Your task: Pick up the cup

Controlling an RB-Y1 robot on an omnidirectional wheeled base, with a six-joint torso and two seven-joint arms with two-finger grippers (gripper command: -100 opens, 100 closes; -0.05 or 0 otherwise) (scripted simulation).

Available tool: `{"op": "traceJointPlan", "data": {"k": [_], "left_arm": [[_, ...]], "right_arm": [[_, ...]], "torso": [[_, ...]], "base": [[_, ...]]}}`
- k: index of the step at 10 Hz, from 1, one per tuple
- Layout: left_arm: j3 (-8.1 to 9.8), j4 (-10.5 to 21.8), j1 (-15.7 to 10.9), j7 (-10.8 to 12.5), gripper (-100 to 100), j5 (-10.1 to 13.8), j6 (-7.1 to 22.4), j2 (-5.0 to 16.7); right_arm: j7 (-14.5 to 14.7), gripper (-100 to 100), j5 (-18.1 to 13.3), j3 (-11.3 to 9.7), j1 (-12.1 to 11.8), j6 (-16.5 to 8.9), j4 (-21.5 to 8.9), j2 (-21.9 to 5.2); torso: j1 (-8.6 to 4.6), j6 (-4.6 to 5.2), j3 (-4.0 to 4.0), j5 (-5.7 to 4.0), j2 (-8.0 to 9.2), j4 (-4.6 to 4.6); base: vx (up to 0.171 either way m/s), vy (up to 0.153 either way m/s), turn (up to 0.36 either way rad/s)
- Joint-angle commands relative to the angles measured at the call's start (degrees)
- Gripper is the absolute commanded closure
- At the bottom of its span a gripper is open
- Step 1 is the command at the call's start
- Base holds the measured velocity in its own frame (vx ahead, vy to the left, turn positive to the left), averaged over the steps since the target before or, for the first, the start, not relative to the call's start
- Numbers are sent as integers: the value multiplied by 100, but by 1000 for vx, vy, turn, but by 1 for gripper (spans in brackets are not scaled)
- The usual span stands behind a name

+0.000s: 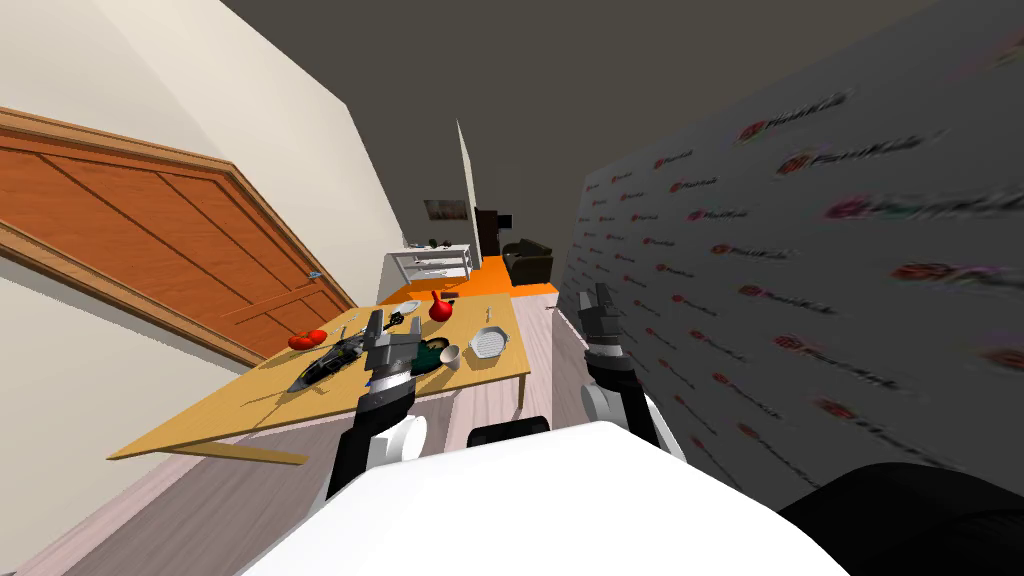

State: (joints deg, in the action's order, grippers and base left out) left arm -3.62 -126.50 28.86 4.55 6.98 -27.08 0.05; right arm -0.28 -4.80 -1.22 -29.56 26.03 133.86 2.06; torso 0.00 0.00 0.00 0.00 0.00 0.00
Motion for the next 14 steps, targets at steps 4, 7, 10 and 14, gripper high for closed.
{"op": "traceJointPlan", "data": {"k": [4, 7, 10, 14], "left_arm": [[95, 38, -69, 78, -100, -17, 545, 355], [194, 76, -141, 160, -100, -34, 1062, 541], [274, 106, -199, 226, -100, -48, 1490, 638], [364, 141, -265, 301, -100, -64, 2087, 717]], "right_arm": [[0, 0, 0, 0, 0, 0, 0, 0], [0, 0, 0, 0, 0, 0, 0, 0], [0, 0, 0, 0, 0, 0, 0, 0], [0, 0, 0, 0, 0, 0, 0, 0]], "torso": [[7, 0, 1, 1, 1, 0], [9, 1, 1, 2, 1, 0], [6, 1, 0, 1, 0, 0], [11, 1, 1, 3, 2, 0]], "base": [[-3, 13, -69], [-4, 21, -93], [-3, 16, -74], [-6, 22, -80]]}}
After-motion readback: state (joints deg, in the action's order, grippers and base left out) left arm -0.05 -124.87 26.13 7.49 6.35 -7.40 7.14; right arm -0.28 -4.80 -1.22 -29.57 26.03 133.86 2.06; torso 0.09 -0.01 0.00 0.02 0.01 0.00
